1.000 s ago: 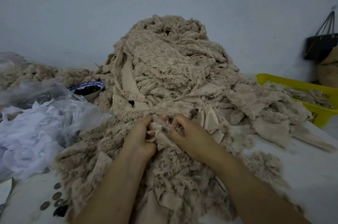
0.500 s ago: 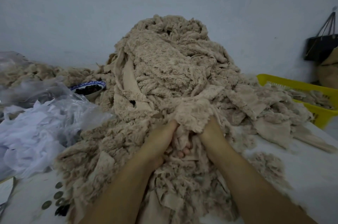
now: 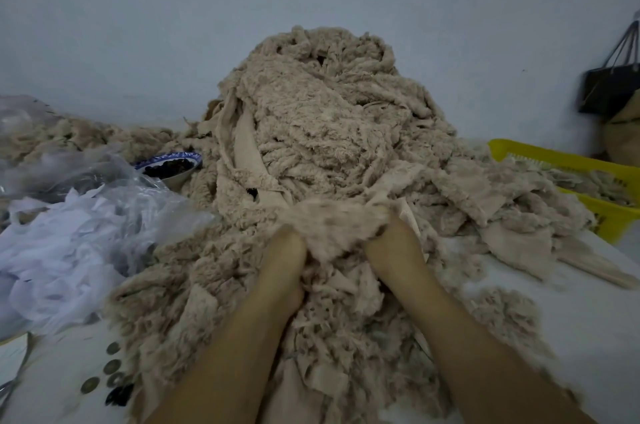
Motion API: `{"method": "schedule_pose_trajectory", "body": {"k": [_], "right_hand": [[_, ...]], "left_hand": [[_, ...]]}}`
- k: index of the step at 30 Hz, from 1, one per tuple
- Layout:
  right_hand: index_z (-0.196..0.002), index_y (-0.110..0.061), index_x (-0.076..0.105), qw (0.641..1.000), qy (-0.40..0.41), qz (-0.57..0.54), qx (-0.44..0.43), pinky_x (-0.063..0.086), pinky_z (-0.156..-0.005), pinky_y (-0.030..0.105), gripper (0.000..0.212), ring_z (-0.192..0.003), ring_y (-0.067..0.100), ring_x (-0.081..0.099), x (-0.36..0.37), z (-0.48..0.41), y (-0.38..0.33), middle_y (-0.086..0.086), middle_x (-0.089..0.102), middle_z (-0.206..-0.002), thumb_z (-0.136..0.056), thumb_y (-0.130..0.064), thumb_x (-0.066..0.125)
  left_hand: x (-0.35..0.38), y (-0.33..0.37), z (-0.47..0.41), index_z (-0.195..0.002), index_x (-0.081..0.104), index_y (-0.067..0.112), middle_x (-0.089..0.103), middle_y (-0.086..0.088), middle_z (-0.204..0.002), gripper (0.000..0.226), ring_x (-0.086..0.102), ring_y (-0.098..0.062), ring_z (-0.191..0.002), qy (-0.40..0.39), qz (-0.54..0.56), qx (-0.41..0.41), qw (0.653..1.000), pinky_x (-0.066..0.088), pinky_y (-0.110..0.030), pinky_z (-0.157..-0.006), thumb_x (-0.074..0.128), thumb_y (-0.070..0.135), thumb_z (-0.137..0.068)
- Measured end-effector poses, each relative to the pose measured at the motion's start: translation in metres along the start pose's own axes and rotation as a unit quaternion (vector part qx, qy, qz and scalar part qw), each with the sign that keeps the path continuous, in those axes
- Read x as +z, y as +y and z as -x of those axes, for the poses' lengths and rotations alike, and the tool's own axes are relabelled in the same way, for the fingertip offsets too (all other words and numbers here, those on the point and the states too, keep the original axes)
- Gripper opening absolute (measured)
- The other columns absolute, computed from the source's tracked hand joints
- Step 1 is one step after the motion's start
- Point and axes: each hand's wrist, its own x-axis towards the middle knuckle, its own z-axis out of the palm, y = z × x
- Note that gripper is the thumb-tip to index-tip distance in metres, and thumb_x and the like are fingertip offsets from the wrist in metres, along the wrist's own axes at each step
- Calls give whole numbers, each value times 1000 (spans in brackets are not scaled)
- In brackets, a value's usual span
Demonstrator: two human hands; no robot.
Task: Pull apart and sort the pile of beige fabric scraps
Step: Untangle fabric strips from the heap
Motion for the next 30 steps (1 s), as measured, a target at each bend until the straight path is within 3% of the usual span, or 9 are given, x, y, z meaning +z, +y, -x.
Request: {"method": "schedule_pose_trajectory", "body": {"k": [2, 4, 10, 13, 18, 21, 24, 28, 30], "right_hand": [[-72, -24, 37, 999, 19, 0, -29, 27, -45, 19, 29, -52, 4, 36, 1, -1, -5, -5, 37, -68, -97, -24, 51], [-69, -23, 27, 997, 51, 0, -50, 22, -50, 29, 37, -54, 11, 27, -1, 1, -6, -4, 29, -66, -97, -26, 51], [-76, -19, 31, 995, 97, -31, -1, 22, -50, 31, 31, -58, 13, 27, -12, -7, 2, -2, 32, -69, -98, -24, 51], [-84, -19, 36, 997, 69, 11, -19, 28, -54, 31, 23, -65, 15, 37, -6, -4, 2, 0, 41, -80, -95, -24, 56], [-124, -15, 53, 965, 161, 70, -193, 48, -84, 34, 34, -106, 20, 50, -3, 8, -8, -1, 38, -121, -94, -32, 54], [-110, -26, 58, 954, 83, 51, -284, 38, -85, 11, 32, -101, -1, 45, 1, 14, -17, -21, 42, -103, -92, -50, 47], [-96, -36, 52, 961, -16, 79, -263, 38, -74, 16, 10, -90, -2, 45, 11, 10, -13, -24, 47, -92, -95, -46, 50], [-83, -34, 49, 978, -52, -67, -191, 40, -56, 11, 19, -61, -4, 48, 6, 5, -9, -19, 54, -72, -101, -31, 50], [-82, -29, 49, 976, -66, -124, -165, 39, -53, 12, 19, -55, -2, 42, 4, 5, -8, -21, 49, -64, -101, -30, 50]], "left_hand": [[-10, 7, -1, -59, 53, 13, 39, 0, -43, 45, 29, -10, -31, -60, 194, -73, 976, 32, -15, -35, 38, 22, -101], [-19, 10, -4, -54, 58, 8, 42, 0, -47, 59, 35, -10, -33, -98, 318, -114, 936, 41, -16, -40, 31, 25, -104], [-20, 12, -7, -92, 81, 3, 77, -12, -96, 65, 73, -19, -67, -118, 376, -55, 918, 62, -29, -66, 28, 38, -107], [-21, 16, -6, -122, 69, 17, 73, -5, -120, 56, 72, -16, -89, -104, 277, -17, 955, 59, -30, -75, 24, 45, -106], [-2, 11, 6, -126, 65, 22, 70, -4, -126, 49, 67, -18, -114, -140, 138, 3, 980, 52, -36, -97, 27, 43, -105], [4, 7, 8, -124, 68, 23, 73, -4, -120, 45, 70, -16, -110, -142, 91, 7, 986, 59, -29, -83, 30, 39, -106], [4, 5, 8, -122, 69, 27, 75, 4, -113, 42, 71, -6, -102, -126, 36, 10, 991, 58, -21, -75, 31, 38, -108], [7, 4, 7, -105, 76, 16, 78, -5, -93, 41, 75, -21, -89, -14, -132, 17, 991, 60, -39, -84, 51, 48, -99], [6, 5, 8, -103, 75, 12, 78, -9, -94, 37, 75, -24, -87, 25, -101, 16, 994, 61, -41, -80, 63, 46, -92]]}}
